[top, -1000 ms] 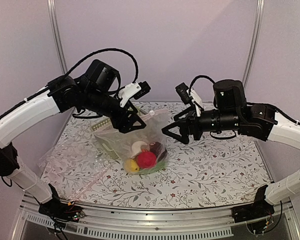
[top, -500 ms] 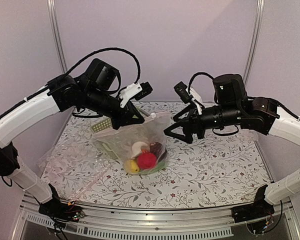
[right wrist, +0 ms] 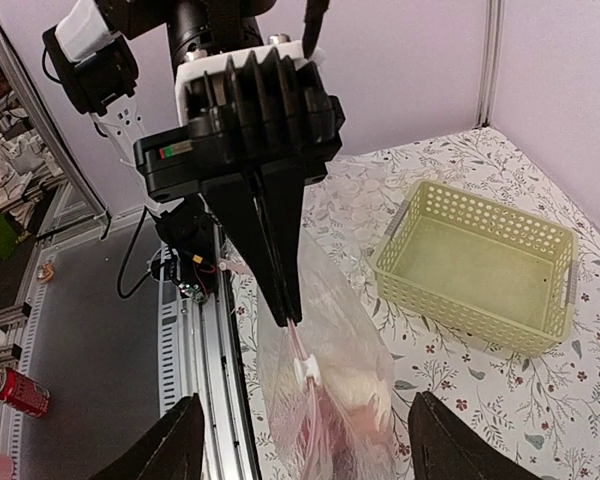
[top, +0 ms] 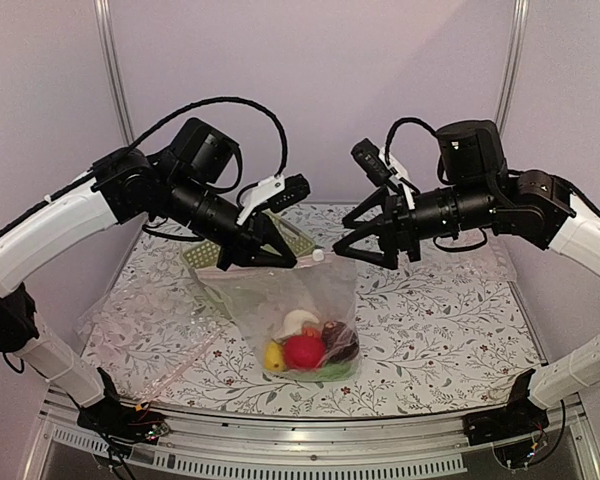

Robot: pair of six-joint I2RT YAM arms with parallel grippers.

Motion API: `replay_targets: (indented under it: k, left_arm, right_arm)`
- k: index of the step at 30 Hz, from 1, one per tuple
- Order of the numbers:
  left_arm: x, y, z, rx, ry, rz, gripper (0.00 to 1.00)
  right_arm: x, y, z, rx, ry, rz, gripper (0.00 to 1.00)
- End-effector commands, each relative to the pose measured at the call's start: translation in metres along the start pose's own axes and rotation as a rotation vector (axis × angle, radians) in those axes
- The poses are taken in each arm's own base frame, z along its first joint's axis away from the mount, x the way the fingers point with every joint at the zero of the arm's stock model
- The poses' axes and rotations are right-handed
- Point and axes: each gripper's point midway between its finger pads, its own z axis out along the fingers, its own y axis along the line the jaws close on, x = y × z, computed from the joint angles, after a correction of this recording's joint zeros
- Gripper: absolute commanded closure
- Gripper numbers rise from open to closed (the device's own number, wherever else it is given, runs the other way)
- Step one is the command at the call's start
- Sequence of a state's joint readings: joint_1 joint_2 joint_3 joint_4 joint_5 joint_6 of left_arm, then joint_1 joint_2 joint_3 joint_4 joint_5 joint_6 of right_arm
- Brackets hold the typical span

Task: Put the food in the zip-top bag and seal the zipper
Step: Unzip the zipper of the food storage bag at the center of the board, then zip the zipper on the zipper food storage bag.

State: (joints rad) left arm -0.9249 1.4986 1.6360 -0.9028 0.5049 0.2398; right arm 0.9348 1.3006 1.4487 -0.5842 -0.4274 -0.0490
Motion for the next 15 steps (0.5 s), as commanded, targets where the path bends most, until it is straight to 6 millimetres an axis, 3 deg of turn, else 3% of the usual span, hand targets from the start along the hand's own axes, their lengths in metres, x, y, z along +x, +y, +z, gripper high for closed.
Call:
replay_targets:
  k: [1,8,15]
  left_arm:
    - [-0.005,-0.017,-0.002,0.062,0.003,0.027,1.00]
    - [-0.004,-0.012,0.005,0.044,0.019,0.020,1.00]
    - [-0.006,-0.013,0.007,0.060,0.017,0.022,1.00]
  right_arm:
    - [0.012,0.005,0.011,-0.067,0.085,0.004,0.33]
    - [0.028,0.007,0.032,-0.124,0.140,0.050,0.40]
    - [0.028,0.010,0.039,-0.139,0.123,0.057,0.51]
